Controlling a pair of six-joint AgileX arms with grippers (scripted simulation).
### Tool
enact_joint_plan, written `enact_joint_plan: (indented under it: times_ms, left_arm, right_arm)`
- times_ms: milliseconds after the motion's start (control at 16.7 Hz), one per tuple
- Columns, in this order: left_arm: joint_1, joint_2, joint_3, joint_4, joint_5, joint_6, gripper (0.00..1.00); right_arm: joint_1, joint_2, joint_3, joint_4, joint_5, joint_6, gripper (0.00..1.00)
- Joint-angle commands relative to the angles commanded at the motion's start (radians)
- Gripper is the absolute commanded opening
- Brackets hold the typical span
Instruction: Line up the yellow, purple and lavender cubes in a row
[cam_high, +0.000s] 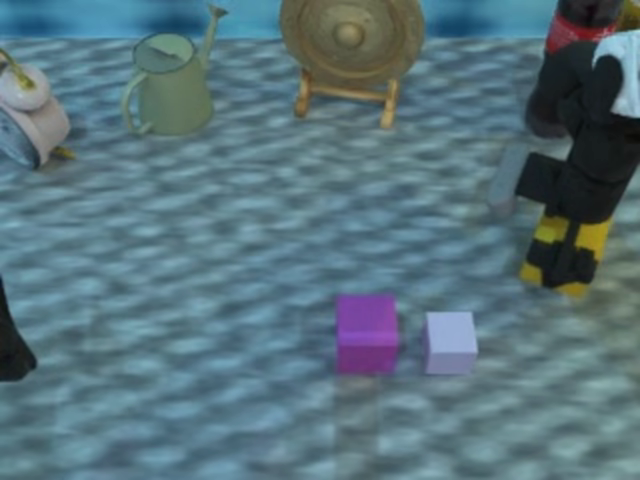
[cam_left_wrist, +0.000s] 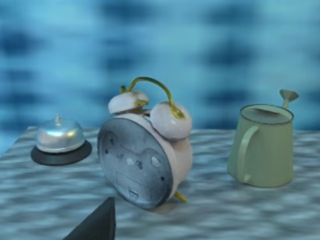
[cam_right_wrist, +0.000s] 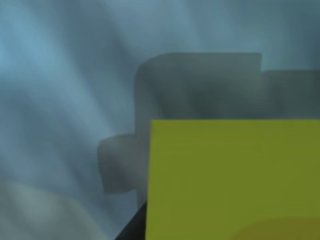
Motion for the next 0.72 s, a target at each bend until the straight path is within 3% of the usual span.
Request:
enact_joint_plan:
  times_ms: [180,720]
  left_arm:
    - [0.0,0.0,0.0,0.0,0.0,0.0,1.0]
    - [0.0,0.0,0.0,0.0,0.0,0.0,1.0]
  right_arm:
    - [0.0,0.0,0.0,0.0,0.0,0.0,0.02]
    - [-0.002,-0.012,-0.001,-0.009,-0.002,0.004,0.0]
